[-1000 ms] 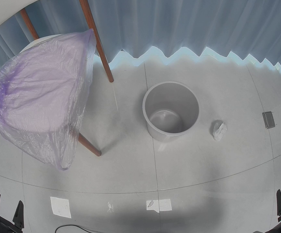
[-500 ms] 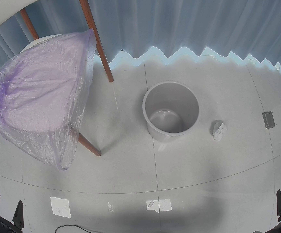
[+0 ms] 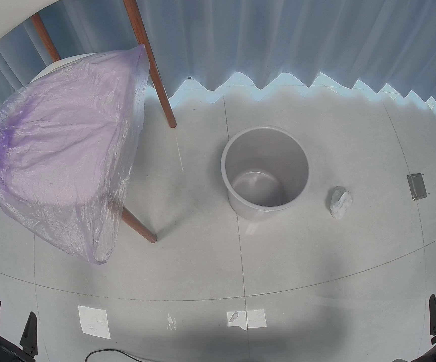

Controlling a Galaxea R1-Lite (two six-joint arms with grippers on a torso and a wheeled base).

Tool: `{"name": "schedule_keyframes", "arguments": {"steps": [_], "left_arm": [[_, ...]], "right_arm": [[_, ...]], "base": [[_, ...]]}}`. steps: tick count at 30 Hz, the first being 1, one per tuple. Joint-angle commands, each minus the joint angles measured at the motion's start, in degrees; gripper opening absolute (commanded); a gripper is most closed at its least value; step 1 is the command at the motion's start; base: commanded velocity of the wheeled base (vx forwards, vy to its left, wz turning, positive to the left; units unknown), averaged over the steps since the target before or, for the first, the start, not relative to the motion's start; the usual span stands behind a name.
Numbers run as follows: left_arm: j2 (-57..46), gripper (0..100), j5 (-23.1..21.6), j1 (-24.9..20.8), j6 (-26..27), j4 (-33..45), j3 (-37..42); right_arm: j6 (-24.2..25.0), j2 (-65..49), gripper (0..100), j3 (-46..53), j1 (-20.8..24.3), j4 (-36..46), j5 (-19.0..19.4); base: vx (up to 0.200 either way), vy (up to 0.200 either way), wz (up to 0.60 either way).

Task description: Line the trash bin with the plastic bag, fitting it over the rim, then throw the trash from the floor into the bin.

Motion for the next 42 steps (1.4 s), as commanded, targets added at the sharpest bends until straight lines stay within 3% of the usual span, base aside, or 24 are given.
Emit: {"name": "schedule_keyframes", "arguments": {"steps": [1, 7, 12, 14, 15, 18, 22, 28, 33, 36, 39, 42], "left_arm": [[0.0, 100, 0.0, 0.0, 0.0, 0.0, 1.0], [-0.1, 100, 2.5, 1.3, -1.0, -0.1, 1.0], [-0.1, 100, 1.8, 1.3, -1.0, -1.1, 1.0], [0.2, 100, 0.4, 1.7, -0.2, -21.4, -2.0], [0.7, 100, 0.0, 1.9, 0.2, -23.7, -2.7], [7.3, 100, -0.8, 4.3, 1.9, -19.2, -3.7], [5.8, 100, -3.5, 4.5, 4.4, -17.0, -7.1], [13.2, 100, -5.1, 4.3, 3.3, -16.8, -16.8], [18.4, 100, -7.5, 4.0, 1.1, -17.1, -19.9], [18.8, 100, -8.9, 3.3, 1.8, -16.5, -20.1], [19.7, 100, -10.6, -1.0, 8.4, -12.1, -21.0], [22.0, 100, -10.7, -3.7, 10.5, -7.8, -23.5]], "right_arm": [[0.0, -0.9, 100, 1.0, 0.0, 0.0, 0.0], [0.0, -0.9, 100, 1.0, 0.0, 0.0, 0.0], [0.0, -0.9, 100, 1.0, 0.0, 0.0, 0.0], [0.0, -0.9, 100, 1.0, 0.0, 0.0, 0.0], [0.0, -0.9, 100, 1.0, 0.0, 0.0, 0.1], [0.0, -0.9, 100, 1.0, 0.0, 0.0, 0.0], [0.0, -0.9, 100, 1.0, 0.0, 0.0, 0.0], [0.0, -0.9, 100, 1.0, 0.0, 0.0, 0.0], [0.0, -0.9, 100, 1.0, 0.0, 0.0, 0.0], [0.0, -0.9, 100, 1.0, 0.0, 0.0, 0.0], [0.0, -0.9, 100, 1.0, 0.0, 0.0, 0.0], [0.0, -0.9, 100, 1.0, 0.0, 0.0, 0.0]], "base": [[0.000, 0.000, 0.00], [0.000, 0.000, 0.00], [0.000, 0.000, 0.00], [0.000, 0.000, 0.00], [0.000, 0.000, 0.00], [0.000, 0.000, 0.00], [0.000, 0.000, 0.00], [0.000, 0.000, 0.00], [0.000, 0.000, 0.00], [0.000, 0.000, 0.00], [0.000, 0.000, 0.00], [0.000, 0.000, 0.00]]}}
